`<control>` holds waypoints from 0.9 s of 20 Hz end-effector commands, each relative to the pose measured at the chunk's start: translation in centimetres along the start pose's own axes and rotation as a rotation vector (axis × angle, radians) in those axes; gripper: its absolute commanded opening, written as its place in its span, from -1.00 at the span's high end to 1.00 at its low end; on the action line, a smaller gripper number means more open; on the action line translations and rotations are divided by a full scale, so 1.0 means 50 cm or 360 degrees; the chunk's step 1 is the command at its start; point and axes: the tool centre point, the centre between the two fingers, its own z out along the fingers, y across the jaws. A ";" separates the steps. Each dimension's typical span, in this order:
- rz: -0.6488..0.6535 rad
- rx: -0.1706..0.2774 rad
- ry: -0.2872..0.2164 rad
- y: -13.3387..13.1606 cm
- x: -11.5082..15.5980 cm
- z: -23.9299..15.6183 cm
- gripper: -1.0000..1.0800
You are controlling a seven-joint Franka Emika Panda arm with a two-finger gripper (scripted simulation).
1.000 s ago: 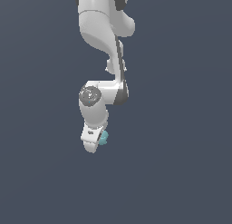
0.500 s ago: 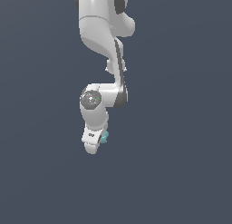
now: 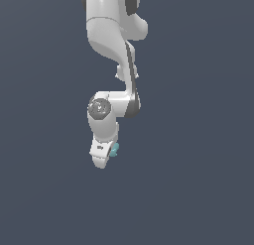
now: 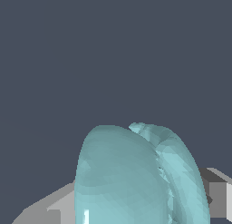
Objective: Pick up the object and move it to a goal position.
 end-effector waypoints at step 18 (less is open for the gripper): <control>-0.0003 -0.0001 -0.0001 -0.028 0.164 -0.267 1.00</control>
